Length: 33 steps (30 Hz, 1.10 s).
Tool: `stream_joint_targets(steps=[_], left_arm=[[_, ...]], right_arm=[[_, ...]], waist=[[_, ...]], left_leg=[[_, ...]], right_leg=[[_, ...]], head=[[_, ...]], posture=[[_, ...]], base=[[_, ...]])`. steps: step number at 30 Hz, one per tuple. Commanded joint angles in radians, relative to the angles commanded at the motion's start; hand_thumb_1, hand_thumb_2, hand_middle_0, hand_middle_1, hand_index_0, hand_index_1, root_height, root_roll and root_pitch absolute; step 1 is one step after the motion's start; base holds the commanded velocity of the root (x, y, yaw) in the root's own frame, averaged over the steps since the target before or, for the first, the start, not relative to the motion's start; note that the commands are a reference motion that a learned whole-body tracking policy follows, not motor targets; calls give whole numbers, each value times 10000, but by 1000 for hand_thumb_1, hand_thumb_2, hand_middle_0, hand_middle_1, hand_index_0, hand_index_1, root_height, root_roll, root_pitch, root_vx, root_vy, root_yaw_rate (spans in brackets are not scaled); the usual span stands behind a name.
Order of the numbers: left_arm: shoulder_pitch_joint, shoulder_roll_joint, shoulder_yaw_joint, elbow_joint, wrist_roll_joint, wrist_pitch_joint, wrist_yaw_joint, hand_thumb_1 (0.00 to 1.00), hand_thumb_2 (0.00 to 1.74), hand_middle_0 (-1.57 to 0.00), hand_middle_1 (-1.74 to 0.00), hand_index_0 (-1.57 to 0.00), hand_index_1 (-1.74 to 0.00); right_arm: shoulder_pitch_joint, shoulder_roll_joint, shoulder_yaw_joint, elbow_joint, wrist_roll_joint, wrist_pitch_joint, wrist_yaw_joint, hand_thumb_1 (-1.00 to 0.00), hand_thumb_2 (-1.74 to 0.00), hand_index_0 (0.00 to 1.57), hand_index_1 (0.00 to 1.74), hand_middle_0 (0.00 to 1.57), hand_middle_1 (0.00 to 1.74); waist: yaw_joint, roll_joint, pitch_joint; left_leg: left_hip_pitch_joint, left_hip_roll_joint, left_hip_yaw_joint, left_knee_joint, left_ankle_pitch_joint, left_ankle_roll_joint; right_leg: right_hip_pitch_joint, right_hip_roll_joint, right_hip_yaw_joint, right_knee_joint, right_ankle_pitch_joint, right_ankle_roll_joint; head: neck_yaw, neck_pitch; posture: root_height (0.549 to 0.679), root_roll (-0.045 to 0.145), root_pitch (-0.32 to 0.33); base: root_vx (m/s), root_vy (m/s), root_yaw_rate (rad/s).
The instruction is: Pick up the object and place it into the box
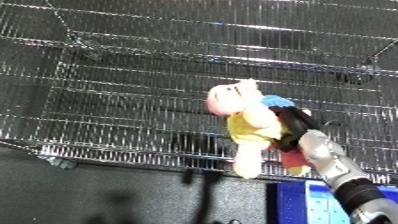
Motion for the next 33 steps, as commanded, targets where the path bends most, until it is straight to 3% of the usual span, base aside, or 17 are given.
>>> stream_joint_targets(steps=[8,16,22,33], left_arm=[[32,-83,207,226,-29,102,108,1000,1740,-1570,-1740,-1570,-1740],[221,-271,614,275,171,280,146,1000,1740,-1570,-1740,-1570,-1740],[363,-456,848,229,325,388,149,1000,1740,-1570,-1740,-1570,-1740],[614,-676,1083,24,404,611,2,1000,1740,-1570,-1740,-1570,-1740]], right_arm=[[894,-637,-969,-2233,472,-255,-559,-1000,-1740,1570,1740,1570,1740],[3302,-1502,-3601,-6197,906,-524,-1327,-1000,-1740,1570,1740,1570,1740],[5148,-1339,-5606,-8102,1045,-749,-1820,-1000,-1740,1570,1740,1570,1740],[7860,-303,-8308,-9585,1146,-1112,-2376,-1000,-1740,1570,1740,1570,1740]], waist=[[-292,-134,-91],[-836,-250,-250],[-1186,-267,-363],[-1963,-206,-604]], left_leg=[[150,51,70,-79,7,23],[351,147,180,-168,34,56],[504,222,247,-185,47,77],[779,316,424,-60,-67,102]], right_leg=[[115,23,30,-27,-14,-6],[279,22,73,-49,-52,-12],[417,31,112,-74,-33,-37],[729,96,248,-230,41,-89]], head=[[77,110],[417,296],[874,446],[2521,642]], posture=[[632,42,-120],[632,44,-136],[632,46,-152],[633,49,-183]], base=[[-17,-7,-30],[-20,-11,-30],[-22,-19,-57],[-21,-12,-59]])
